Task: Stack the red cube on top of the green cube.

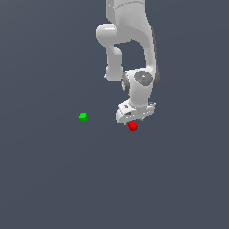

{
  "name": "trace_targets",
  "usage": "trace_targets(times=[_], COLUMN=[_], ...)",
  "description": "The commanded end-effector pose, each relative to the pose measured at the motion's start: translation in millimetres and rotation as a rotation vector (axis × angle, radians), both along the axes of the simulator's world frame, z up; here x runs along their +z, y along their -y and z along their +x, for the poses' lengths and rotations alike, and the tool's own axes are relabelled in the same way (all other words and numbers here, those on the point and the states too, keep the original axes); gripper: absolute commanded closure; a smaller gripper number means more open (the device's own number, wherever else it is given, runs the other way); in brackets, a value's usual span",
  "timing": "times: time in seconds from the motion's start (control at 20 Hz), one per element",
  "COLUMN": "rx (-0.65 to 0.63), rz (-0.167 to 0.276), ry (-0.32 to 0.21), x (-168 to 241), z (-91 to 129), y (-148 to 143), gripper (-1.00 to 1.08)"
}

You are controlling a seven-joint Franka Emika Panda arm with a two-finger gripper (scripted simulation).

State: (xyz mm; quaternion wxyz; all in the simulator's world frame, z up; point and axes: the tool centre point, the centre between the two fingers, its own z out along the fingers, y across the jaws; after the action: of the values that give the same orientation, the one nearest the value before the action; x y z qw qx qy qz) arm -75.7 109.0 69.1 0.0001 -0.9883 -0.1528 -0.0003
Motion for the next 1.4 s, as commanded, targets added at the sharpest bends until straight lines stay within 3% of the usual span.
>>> trace_targets(times=[0.0, 0.75, 0.8, 1.35], rx=[0.0, -0.002, -0.002, -0.002], rz=[0.0, 0.0, 0.0, -0.001], ry=[0.0, -0.001, -0.001, -0.001], x=[-2.6, -49.2, -49.2, -48.7], z=[-0.2, 0.2, 0.2, -0.2], y=[-0.1, 0.8, 0.8, 1.0], gripper=[-0.92, -0.92, 1.08, 1.08])
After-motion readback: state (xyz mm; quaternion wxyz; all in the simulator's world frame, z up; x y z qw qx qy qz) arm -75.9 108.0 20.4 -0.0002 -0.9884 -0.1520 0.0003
